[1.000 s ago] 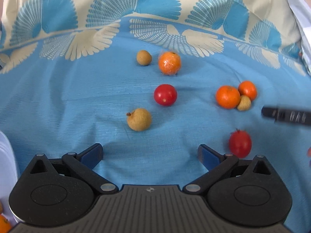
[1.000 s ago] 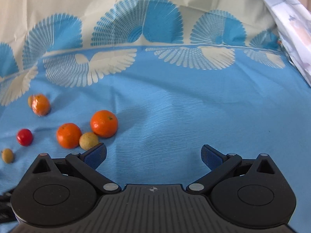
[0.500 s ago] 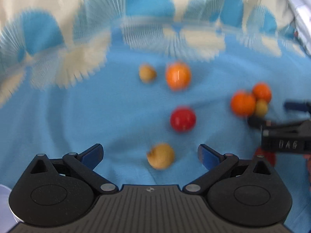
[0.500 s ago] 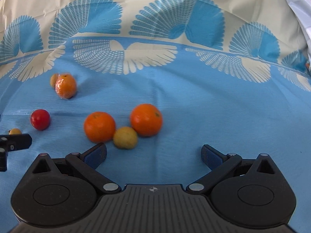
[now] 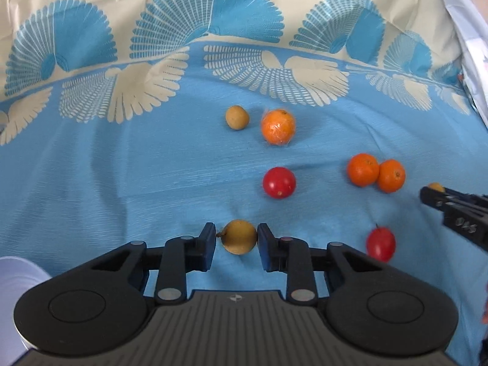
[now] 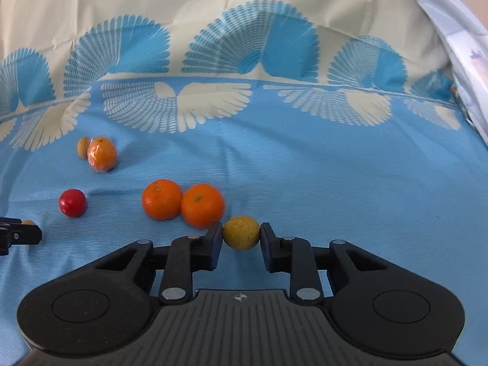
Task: Organize fruits
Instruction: 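Grasp a longan with the right tool while the left tool grasps another longan, then carry both longans over the plate with the right and left tools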
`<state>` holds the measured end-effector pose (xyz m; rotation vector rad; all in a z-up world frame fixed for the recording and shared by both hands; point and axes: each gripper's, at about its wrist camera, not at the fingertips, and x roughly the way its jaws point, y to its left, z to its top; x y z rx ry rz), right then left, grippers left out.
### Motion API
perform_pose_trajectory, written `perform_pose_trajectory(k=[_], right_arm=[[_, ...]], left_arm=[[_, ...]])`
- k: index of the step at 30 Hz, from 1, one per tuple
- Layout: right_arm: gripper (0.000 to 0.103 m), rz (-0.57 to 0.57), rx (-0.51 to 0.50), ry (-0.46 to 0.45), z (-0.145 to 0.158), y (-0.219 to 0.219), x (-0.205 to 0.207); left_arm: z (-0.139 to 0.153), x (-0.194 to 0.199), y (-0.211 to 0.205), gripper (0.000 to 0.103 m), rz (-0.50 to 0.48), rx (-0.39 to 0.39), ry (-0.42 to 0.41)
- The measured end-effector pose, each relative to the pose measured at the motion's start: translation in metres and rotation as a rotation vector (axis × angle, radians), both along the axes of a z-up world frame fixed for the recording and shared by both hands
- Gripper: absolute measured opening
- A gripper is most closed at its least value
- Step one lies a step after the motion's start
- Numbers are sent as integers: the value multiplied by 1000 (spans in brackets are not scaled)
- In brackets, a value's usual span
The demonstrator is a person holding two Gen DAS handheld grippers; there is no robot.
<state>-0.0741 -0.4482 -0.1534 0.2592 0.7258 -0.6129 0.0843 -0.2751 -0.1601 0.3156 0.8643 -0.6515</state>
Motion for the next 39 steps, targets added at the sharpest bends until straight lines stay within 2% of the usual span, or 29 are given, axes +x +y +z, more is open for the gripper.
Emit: perform_pose_trajectory(k=[5,8,12,18,24,32,39], right_arm=[[28,-45,25,-28,20,12,-34],[28,-57,36,-59,38,25,-51],[28,-14,46,-103,71,55,-70],[28,110,77,-157,118,127,-93],[28,272,120,-194,154,208,-111],[28,460,135,-187,181,299,-128],[28,548,106,-164,192,340,-131]], left_arm=[[17,-10,13,33,7,-6,1],[44,-24,26,33,0,-6,-18],[85,-50,60,33,17,19,-18],[135,-91,132,33,75,33,-16],[166,-120,209,33,167,27,-32],[189,-143,292,33,265,-25,-39],[199,-154,330,33,303,-58,-50]])
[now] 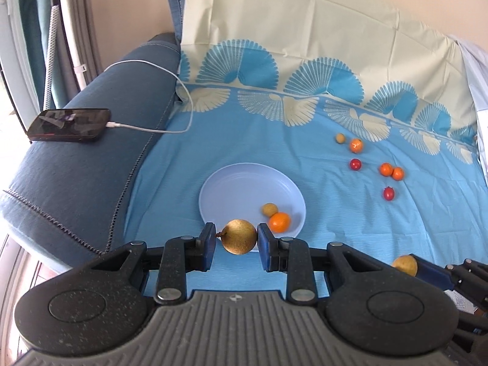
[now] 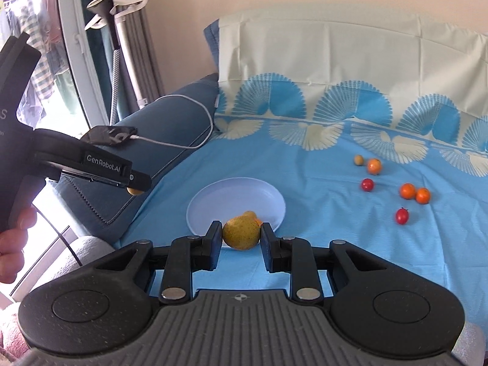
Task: Organize fruits
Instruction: 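Carry both longans over the plate with the right and left tools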
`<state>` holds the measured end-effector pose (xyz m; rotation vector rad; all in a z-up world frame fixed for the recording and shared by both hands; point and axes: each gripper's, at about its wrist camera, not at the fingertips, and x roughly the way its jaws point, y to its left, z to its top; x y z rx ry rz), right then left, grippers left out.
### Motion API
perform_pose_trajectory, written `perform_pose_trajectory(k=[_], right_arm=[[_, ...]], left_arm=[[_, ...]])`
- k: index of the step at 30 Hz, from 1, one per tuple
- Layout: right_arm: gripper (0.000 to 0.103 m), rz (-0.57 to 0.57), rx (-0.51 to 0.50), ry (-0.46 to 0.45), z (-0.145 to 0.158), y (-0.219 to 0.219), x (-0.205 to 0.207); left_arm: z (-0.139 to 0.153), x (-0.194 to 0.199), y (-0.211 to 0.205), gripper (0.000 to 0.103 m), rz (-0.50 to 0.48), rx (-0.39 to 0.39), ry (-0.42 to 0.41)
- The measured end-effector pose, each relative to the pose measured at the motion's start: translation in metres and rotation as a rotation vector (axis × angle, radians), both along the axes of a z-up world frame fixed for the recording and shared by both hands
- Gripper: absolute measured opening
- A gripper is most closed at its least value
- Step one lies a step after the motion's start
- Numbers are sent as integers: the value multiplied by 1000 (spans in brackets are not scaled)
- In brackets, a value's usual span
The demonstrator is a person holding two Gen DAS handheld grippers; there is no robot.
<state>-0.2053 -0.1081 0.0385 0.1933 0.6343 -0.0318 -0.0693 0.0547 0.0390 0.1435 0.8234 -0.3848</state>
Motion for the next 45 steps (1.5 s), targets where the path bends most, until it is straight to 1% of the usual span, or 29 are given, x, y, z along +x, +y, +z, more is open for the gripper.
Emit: perform_pose_trajectory(k=[4,10,19,26,31,36,45], right_arm=[[28,26,-25,8,2,13,1],[28,40,-48,16,3,17,3],[28,31,-40,35,0,15,8],[28,13,-32,45,-7,7,27],[28,5,-29,52,-14,0,48],[28,-2,-27,59,-26,-9,74],[28,-2,-16,103,-63,-26,136]], left_arm=[[2,0,9,33,16,-10,-10],[0,5,12,33,29,-18,1],[-8,13,6,33,25,-9,18],[-18,30,-2,33,33,8,41],[-29,49,-11,33,29,19,56],[-43,76,-25,33,21,27,65],[-77,126,-44,33,14,33,94]])
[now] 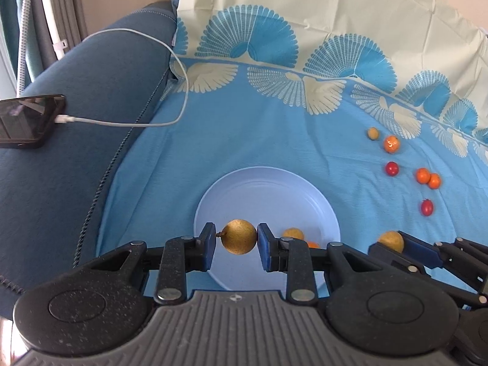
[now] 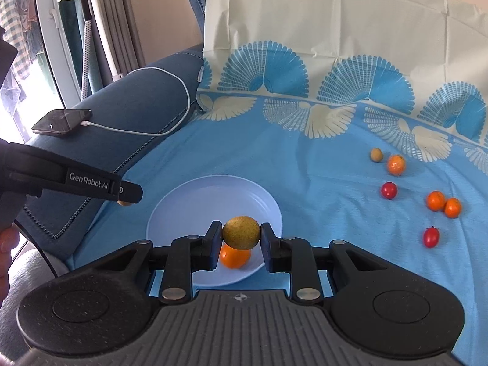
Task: Organize fruits
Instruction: 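Carry both longans over the plate with the right and left tools, then open the right tool and left tool to drop the longans onto the plate, then raise both open tools away from the plate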
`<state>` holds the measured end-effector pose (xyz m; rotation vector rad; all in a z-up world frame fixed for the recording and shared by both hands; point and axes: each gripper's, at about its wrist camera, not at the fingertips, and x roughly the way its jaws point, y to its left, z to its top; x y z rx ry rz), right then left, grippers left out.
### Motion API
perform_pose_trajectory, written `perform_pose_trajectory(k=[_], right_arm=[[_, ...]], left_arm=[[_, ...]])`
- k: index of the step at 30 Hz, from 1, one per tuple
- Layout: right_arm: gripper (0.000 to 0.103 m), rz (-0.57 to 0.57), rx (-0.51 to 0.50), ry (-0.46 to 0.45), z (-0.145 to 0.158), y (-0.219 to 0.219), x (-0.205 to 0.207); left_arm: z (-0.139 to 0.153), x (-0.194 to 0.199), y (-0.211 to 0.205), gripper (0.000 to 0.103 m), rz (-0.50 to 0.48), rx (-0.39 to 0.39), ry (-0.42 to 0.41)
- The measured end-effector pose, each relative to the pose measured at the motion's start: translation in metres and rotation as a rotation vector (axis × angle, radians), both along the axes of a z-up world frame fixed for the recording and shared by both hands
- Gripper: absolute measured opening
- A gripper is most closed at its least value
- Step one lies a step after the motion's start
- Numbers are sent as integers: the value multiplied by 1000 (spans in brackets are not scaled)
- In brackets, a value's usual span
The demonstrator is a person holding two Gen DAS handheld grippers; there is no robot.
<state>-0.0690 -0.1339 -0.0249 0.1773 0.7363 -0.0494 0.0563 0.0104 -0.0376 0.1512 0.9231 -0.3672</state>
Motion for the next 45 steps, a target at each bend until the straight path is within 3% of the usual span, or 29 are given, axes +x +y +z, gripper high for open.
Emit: perform_pose_trajectory(k=[17,18,19,20,21,22,26,30,33,39,45], right_arm=[[28,70,-56,90,-64,1,80],[29,73,-56,97,-68,1,83],[29,81,-48,107,-71,0,85],[36,84,-36,114,-72,-1,87],[44,78,-30,115,-72,-2,87],[60,69,-24,113,-70,-5,88],[83,6,-58,79,-54,-9,72],[88,-55,-74,47,-31,-17,41],[90,-93,-69,29,-13,-24,13],[93,-116,-54,-25,20,-21,-44],[95,-137,-53,-77,38,-6,-87]], left_arm=[[-66,51,-22,34,-46,54,53],[-68,52,-22,40,-52,52,58],[-70,53,-22,61,-61,46,60],[-70,53,-23,78,-70,39,63],[-69,53,-22,102,-66,31,59],[-65,52,-19,103,-55,11,39],[-44,38,-13,103,-77,-23,-20],[-11,3,-12,103,-105,18,-153],[19,-28,-8,103,-116,8,-235],[69,-74,1,103,-118,-72,-305],[96,-122,5,103,-119,-47,-398]])
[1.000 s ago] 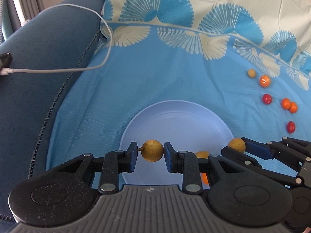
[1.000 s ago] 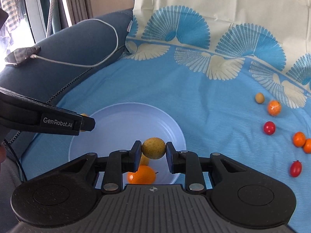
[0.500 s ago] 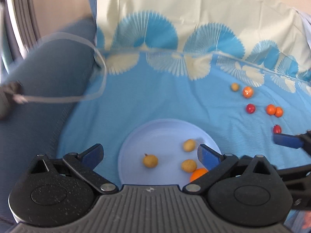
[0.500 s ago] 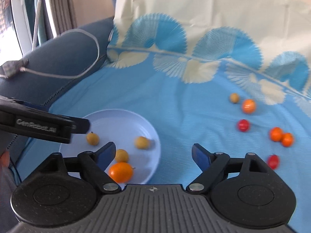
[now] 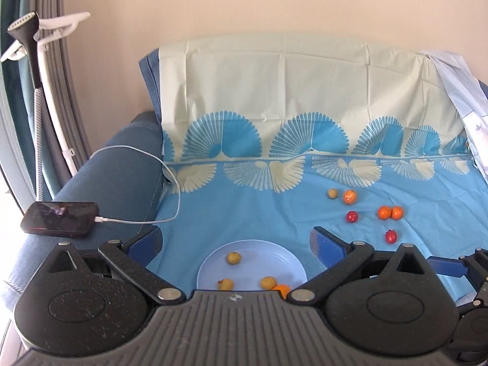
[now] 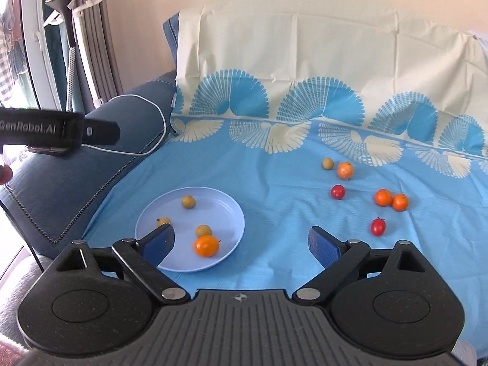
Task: Organize fruits
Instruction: 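Raise both open tools away from the plate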
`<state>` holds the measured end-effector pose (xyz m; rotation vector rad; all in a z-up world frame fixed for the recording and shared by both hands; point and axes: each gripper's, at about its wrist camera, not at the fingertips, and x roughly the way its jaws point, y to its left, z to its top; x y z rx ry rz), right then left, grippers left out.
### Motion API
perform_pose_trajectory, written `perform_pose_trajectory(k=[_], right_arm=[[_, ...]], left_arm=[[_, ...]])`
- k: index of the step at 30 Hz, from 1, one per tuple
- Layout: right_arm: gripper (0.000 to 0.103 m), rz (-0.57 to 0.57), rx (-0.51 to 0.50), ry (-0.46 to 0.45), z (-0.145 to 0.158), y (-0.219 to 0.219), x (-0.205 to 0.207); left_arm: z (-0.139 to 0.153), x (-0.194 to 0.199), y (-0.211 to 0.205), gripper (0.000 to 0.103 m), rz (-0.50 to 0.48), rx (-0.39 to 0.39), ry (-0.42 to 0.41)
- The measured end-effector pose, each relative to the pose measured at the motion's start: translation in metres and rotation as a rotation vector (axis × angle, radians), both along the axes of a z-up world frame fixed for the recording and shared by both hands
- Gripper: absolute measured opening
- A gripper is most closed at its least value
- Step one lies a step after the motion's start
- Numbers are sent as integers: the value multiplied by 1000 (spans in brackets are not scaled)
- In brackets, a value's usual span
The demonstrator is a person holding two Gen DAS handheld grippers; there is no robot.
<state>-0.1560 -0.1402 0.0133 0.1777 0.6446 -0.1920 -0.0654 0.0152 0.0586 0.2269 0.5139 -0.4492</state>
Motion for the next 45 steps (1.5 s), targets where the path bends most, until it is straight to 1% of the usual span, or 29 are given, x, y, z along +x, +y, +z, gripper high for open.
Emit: perform_pose_trajectory(k=[2,4,7,10,14,21,24,26,30,34,38,45], right_arm=[[95,-6,3,-12,5,4,-11],[95,-11,9,-29,12,3,-24],[96,-27,11,-53,21,3,-41],[98,-30,16,-78,28,6,-56],[102,-2,17,-130,36,16,-75],[102,63,-9,-150,46,37,-91],[102,83,-22,-159,50,43,-94],[102,95,-32,-168,52,46,-96],[102,106,-45,-181,54,48,-95],[102,116,-29,-166,50,46,-91],[102,107,-7,-146,44,42,-84],[102,122,13,-121,33,36,-70]], left_arm=[[3,-12,1,103,-1,-15,-1],[7,-22,3,103,-25,-29,29],[11,-37,8,103,-19,-54,50],[13,-52,16,103,-26,-54,62],[18,-68,28,103,-20,-58,43],[28,-88,52,103,46,-127,25],[31,-92,55,103,41,-120,19],[31,-93,54,103,37,-107,17],[29,-86,53,103,23,-110,43],[24,-79,53,103,30,-101,61],[18,-69,52,103,43,-119,108],[10,-54,33,103,16,-69,130]])
